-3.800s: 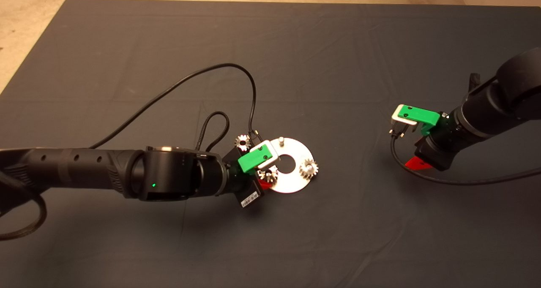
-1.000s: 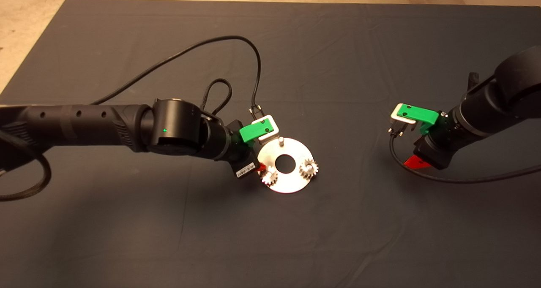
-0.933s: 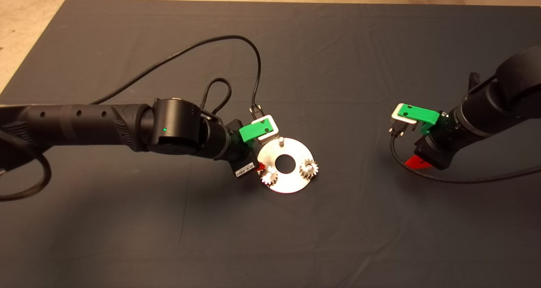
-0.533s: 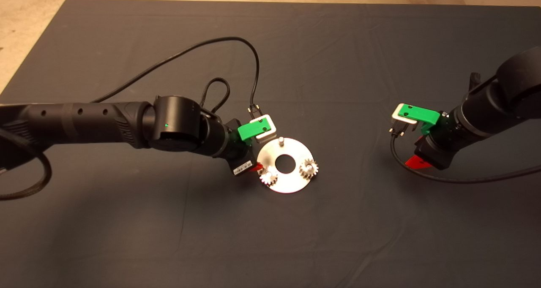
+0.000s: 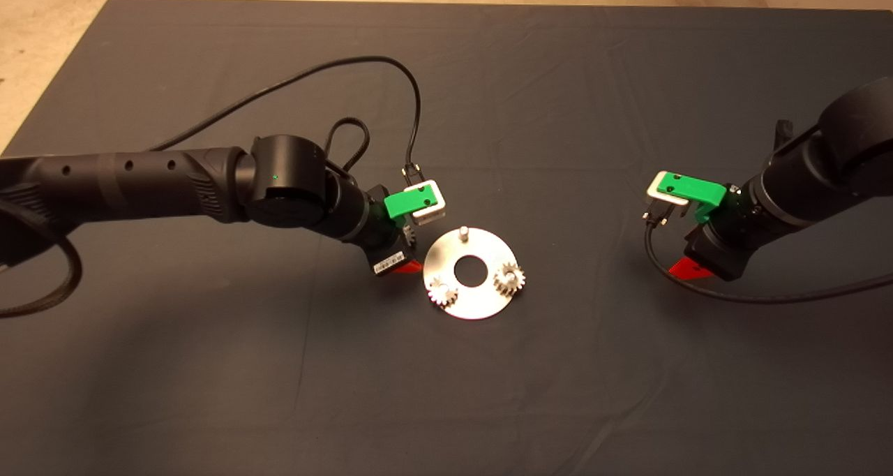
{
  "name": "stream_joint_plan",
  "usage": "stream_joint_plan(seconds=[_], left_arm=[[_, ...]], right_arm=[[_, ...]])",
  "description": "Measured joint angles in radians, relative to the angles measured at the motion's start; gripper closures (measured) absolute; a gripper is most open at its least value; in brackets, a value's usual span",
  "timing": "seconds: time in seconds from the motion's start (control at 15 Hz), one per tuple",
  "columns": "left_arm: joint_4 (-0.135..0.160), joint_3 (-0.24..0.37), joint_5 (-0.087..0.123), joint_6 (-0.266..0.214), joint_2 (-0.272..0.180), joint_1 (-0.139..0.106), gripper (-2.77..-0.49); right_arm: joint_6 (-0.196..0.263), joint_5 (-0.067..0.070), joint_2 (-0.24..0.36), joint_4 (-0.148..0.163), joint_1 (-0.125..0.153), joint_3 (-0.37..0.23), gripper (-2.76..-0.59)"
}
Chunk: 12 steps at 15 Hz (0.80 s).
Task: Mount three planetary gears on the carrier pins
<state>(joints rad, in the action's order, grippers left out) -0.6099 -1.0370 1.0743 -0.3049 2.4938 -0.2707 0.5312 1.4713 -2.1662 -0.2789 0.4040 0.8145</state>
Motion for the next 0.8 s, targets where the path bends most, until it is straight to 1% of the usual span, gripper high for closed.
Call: stream_joint_plan(seconds=[0.27,0.53,0.67,0.73,0.8], left_arm=[[0.001,-0.016,0.0,0.003,0.0,-0.015,-1.9],[0.001,-0.02,-0.001,0.013,0.0,-0.015,-1.9],[0.001,-0.022,-0.009,0.015,-0.006,-0.015,-1.9],[0.001,-0.022,-0.018,0.015,-0.01,-0.015,-1.9],[0.001,-0.022,-0.034,0.015,-0.013,-0.015,-1.9]], right_arm=[[0.0,0.0,0.0,0.0,0.0,0.0,-1.74],[0.0,0.0,0.0,0.0,0.0,0.0,-1.74],[0.0,0.001,0.0,0.0,0.0,0.0,-1.74],[0.0,0.002,0.0,0.0,0.0,0.0,-1.74],[0.0,0.002,0.0,0.0,0.0,0.0,-1.74]])
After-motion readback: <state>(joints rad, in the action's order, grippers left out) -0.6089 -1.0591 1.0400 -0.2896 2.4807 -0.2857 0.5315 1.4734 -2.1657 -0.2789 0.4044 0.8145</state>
